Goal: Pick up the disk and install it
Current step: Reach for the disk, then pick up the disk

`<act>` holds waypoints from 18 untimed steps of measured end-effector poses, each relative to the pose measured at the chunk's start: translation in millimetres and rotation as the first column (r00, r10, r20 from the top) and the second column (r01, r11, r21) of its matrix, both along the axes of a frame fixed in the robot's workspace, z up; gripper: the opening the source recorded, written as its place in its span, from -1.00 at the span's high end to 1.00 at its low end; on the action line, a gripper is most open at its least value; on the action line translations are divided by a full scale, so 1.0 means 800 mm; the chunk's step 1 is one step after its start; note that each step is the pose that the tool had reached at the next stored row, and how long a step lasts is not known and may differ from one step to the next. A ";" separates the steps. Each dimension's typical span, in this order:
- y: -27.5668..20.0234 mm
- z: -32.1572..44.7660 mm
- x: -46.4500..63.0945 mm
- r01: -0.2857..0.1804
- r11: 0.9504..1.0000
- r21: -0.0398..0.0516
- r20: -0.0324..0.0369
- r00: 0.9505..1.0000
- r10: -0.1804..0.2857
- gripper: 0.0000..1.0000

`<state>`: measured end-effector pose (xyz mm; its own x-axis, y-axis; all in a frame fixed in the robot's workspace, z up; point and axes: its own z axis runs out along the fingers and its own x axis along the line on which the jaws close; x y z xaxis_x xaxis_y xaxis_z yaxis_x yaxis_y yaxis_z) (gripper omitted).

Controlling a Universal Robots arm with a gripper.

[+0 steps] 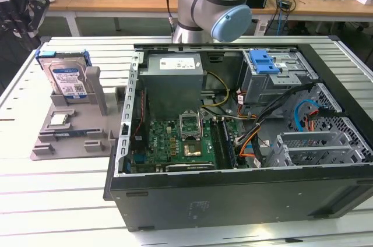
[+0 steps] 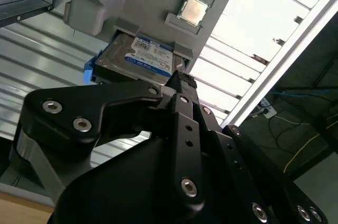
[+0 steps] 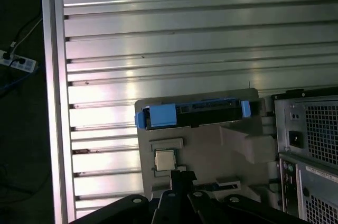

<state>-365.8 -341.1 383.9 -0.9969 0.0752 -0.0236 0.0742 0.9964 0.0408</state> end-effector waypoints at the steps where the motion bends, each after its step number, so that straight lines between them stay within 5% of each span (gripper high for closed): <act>1: 0.0000 0.0000 0.000 0.000 1.000 0.000 0.000 1.000 0.000 0.80; 11: 0.0000 -0.0002 0.000 -0.009 1.000 0.000 0.000 1.000 0.009 0.80; 14: 0.0000 -0.0002 0.000 -0.067 0.998 0.000 0.000 0.998 0.067 0.80; 18: 0.0000 -0.0002 0.000 -0.178 0.984 0.000 0.000 0.984 0.178 0.80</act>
<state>-365.8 -341.0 383.8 -0.9943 -0.1036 -0.0236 -0.1045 0.9937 0.0409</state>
